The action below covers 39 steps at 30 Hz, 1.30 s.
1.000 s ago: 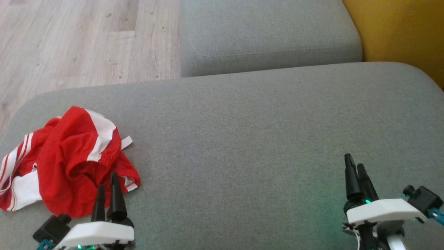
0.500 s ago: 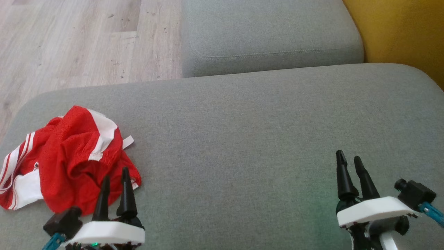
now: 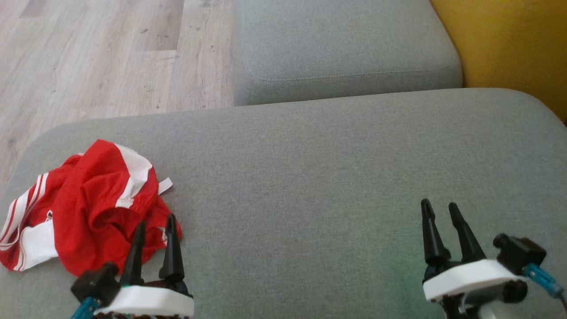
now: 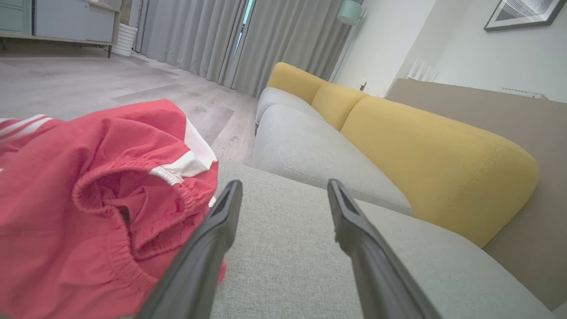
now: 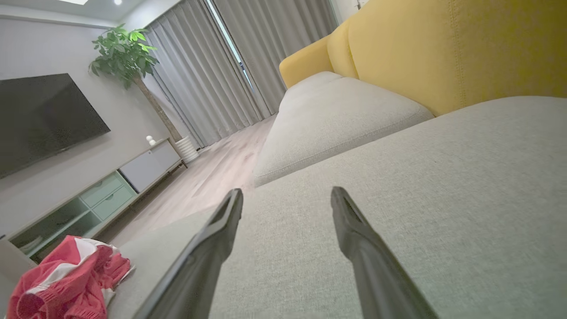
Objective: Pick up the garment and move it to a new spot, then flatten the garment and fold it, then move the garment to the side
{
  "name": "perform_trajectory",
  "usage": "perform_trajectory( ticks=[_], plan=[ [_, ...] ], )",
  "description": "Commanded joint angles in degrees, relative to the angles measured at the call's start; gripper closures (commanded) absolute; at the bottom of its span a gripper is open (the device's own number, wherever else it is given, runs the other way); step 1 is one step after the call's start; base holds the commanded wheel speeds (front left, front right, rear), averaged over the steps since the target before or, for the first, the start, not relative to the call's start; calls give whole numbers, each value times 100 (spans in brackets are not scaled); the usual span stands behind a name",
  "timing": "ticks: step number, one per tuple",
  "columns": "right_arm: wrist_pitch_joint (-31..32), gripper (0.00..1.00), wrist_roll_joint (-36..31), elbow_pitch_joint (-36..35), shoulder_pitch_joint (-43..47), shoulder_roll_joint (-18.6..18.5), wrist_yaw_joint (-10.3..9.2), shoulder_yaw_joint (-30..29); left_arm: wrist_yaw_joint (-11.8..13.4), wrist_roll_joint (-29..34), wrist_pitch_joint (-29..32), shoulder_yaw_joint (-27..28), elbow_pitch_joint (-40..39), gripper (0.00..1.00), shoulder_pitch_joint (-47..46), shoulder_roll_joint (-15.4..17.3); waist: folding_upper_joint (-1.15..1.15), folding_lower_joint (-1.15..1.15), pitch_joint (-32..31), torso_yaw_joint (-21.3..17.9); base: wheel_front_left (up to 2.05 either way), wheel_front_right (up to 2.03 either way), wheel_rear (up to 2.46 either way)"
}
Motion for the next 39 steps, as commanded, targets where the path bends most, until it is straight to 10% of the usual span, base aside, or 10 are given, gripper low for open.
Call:
perform_trajectory(
  ticks=[1,39],
  plan=[
    [-96,0,-187,-198,-179,-40,-3,107,23,185,-80,61,-184,0,-163,87,0,0,-6,-1,0,0,0],
    [-690,0,-2794,-157,-47,-55,-4,386,-174,2568,-678,29,47,0,-75,63,0,0,-248,8,0,0,0]
  ],
)
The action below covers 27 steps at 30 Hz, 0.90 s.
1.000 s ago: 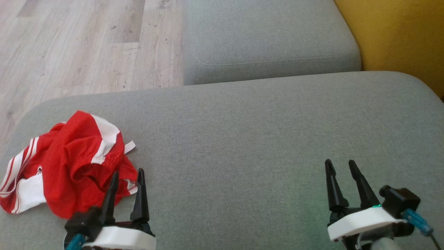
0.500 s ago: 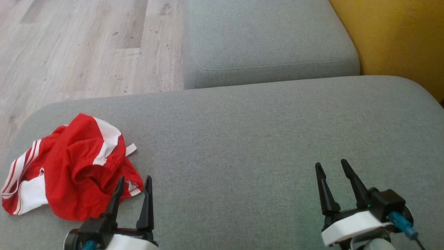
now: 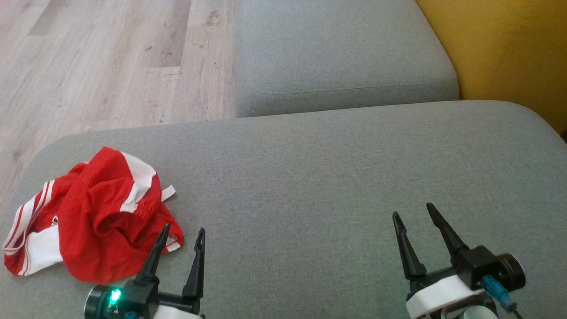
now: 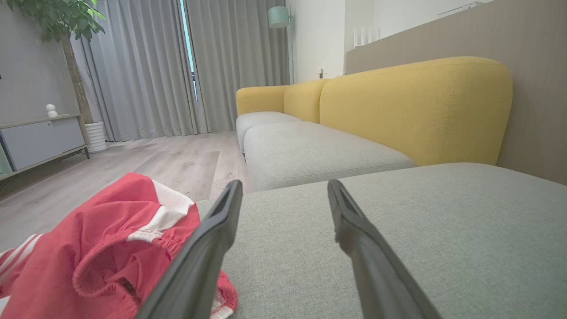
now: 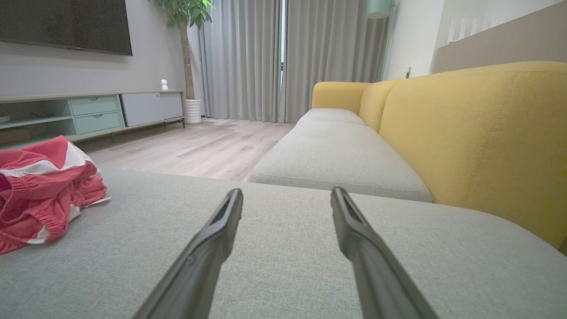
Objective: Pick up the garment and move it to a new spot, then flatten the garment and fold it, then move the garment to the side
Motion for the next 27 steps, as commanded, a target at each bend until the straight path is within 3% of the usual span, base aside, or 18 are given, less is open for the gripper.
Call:
perform_trajectory(
  ticks=[1,15,21,27],
  plan=[
    [-63,0,-29,-158,-134,-51,-4,156,-24,42,-61,159,-157,0,-183,14,0,0,0,-6,0,0,0],
    [-63,0,-23,-128,-128,-51,-4,201,-46,59,-61,246,-122,0,-150,-44,0,0,-3,86,0,0,0],
    [-63,0,-37,-146,-190,-51,-4,252,5,93,-61,266,-186,0,-186,-65,0,0,40,408,0,0,0],
    [-63,0,-66,-205,-102,-51,-4,387,20,101,-61,234,-276,0,-203,-84,0,0,26,1090,0,0,0]
  ],
)
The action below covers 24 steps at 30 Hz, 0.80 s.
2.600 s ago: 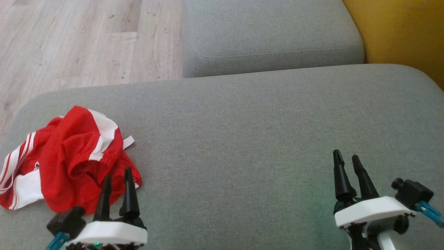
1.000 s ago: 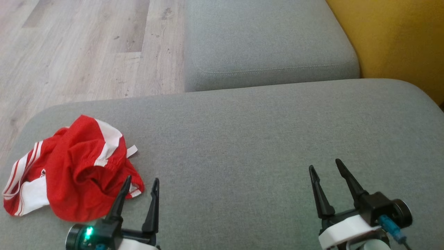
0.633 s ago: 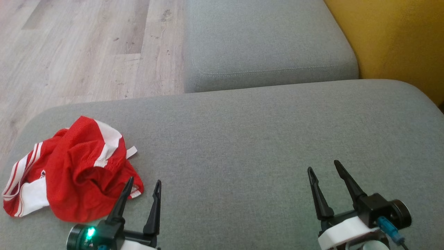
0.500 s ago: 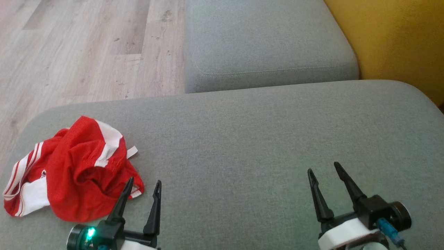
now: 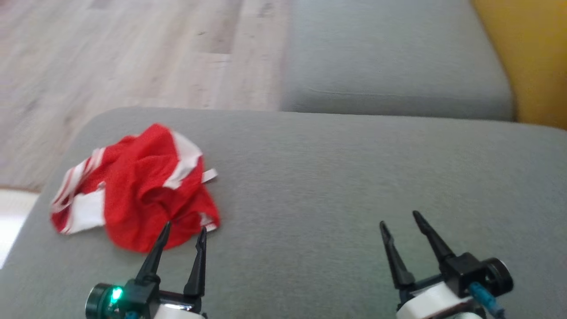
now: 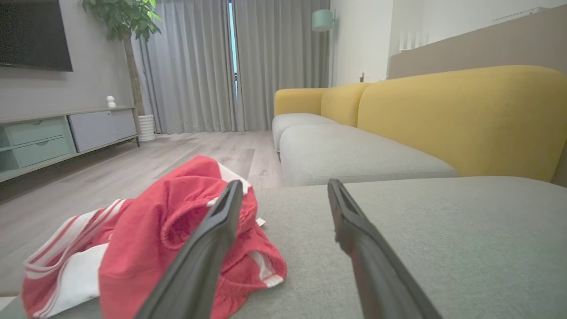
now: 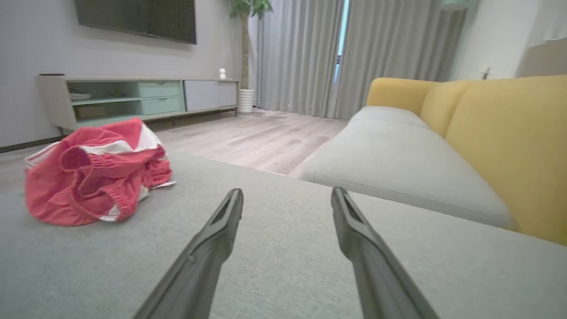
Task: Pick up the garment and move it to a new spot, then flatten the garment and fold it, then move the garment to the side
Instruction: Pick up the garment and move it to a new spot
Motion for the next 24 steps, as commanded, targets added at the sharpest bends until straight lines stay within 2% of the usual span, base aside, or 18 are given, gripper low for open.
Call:
perform_trajectory(
  ticks=[1,8,11,16,24],
  plan=[
    [-62,0,-62,-210,-183,-49,-4,178,15,30,-55,195,-250,0,-229,-14,0,0,-13,445,0,0,0],
    [-62,0,-127,-271,-68,-49,-4,247,45,51,-55,242,-426,0,-201,-23,0,0,-85,1250,0,0,0],
    [-62,0,-159,-303,-102,-49,-4,294,75,55,-55,285,-569,0,-197,-26,0,0,58,1480,0,0,0],
    [-62,0,-166,-275,-302,-164,-4,396,173,-3,-55,335,-793,0,-244,-40,0,0,324,1745,0,0,0],
    [-62,0,-95,-265,-593,-289,-4,639,305,-35,-55,461,-1031,0,-252,-51,0,0,575,1955,0,0,0]
  ],
)
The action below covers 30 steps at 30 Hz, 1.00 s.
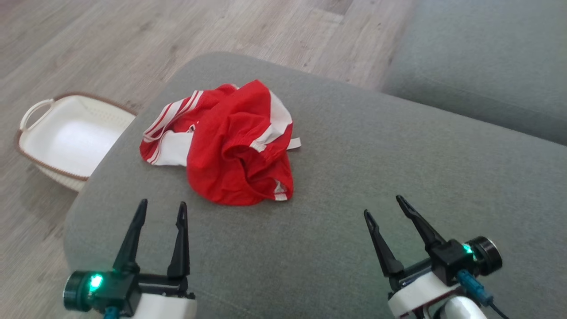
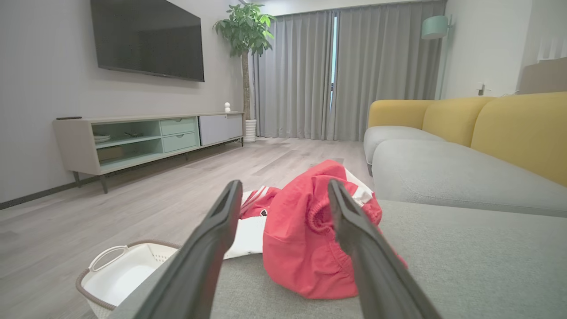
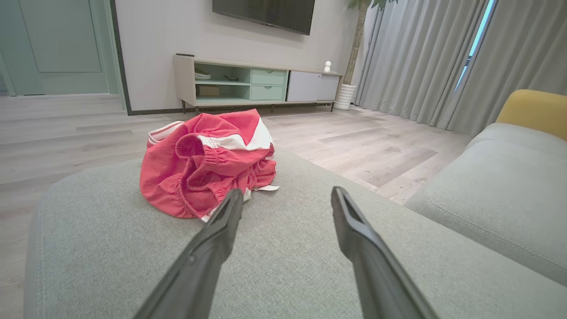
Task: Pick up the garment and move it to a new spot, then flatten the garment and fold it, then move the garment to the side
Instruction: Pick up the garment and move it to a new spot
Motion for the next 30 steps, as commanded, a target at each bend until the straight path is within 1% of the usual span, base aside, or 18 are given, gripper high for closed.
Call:
perform_trajectory(
  ticks=[1,8,13,17,20,23,26,28,30],
  plan=[
    [-62,0,20,-193,-287,-98,-4,132,49,-37,-46,209,-253,0,-246,-27,0,-1,82,69,0,0,0],
    [-62,0,25,-260,-338,-172,-4,48,60,-38,-46,194,-327,0,-276,-31,0,-1,276,199,0,0,0],
    [-62,0,-31,-357,-265,-184,-4,-177,-36,28,-46,117,-314,0,-481,-27,0,-1,420,291,0,0,0],
    [-62,0,-172,-631,-315,-288,-4,-480,-170,48,-46,41,-409,0,-1151,25,0,-1,873,338,0,0,0],
    [-62,0,-265,-831,-578,-426,-4,-506,-220,16,-46,174,-529,0,-1752,164,0,-1,1409,86,0,0,0],
    [-62,0,-312,-1001,-940,-626,-4,-559,-270,-73,-46,296,-457,0,-2469,282,0,-1,1894,-134,0,0,0],
    [-62,0,-339,-1165,-1267,-749,-4,-637,-323,-103,-46,333,-104,0,-3145,518,0,-1,2244,-411,0,0,0],
    [-62,0,-359,-1291,-1528,-789,-4,-669,-344,-191,-46,409,194,0,-3502,690,0,-1,2463,-705,0,0,0],
    [-62,0,-350,-1391,-1779,-785,-4,-717,-364,-225,8,413,563,0,-3811,935,0,-1,2636,-1027,0,0,0]
  ],
)
